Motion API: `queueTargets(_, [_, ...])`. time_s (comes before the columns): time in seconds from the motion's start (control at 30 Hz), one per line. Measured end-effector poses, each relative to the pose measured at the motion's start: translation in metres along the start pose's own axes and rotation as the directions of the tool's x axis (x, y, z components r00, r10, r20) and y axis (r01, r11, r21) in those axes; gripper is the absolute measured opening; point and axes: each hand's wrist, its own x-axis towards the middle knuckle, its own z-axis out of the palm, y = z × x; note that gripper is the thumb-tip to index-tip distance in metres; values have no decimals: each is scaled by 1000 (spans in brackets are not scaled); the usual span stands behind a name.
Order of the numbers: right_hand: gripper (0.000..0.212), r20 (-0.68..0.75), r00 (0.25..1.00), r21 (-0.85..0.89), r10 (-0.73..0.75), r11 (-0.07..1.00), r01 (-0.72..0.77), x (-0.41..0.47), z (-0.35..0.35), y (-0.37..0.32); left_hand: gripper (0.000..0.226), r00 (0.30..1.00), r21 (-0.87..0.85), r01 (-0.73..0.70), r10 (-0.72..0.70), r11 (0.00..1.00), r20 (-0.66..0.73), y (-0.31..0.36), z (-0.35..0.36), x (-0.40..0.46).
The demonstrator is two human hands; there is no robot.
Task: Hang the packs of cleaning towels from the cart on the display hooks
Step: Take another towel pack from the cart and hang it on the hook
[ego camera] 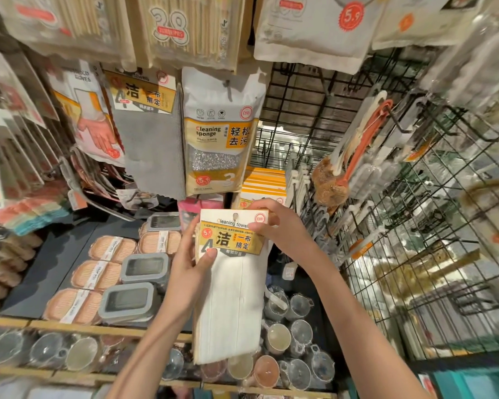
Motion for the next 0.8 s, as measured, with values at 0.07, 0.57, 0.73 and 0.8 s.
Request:
queueTargets(0.07, [27,-35,999,15,25,1000,-25,1,2,5,60,1000,7,27,-27,1000,-13,-2,3,0])
queueTargets(0.57, [26,-318,934,111,162,985,-133,18,-10,59,47,999,373,-22,36,928,-31,-14,-3,0])
queueTargets(0.73, [23,-364,909,79,203,979,-187,43,-5,73,43,999,405,-7,27,914,-44,-18,-8,3])
queueTargets(0.8, [23,-387,901,68,197,980,-185,53,-2,76,41,999,383,4,16,924,-48,-18,-9,5])
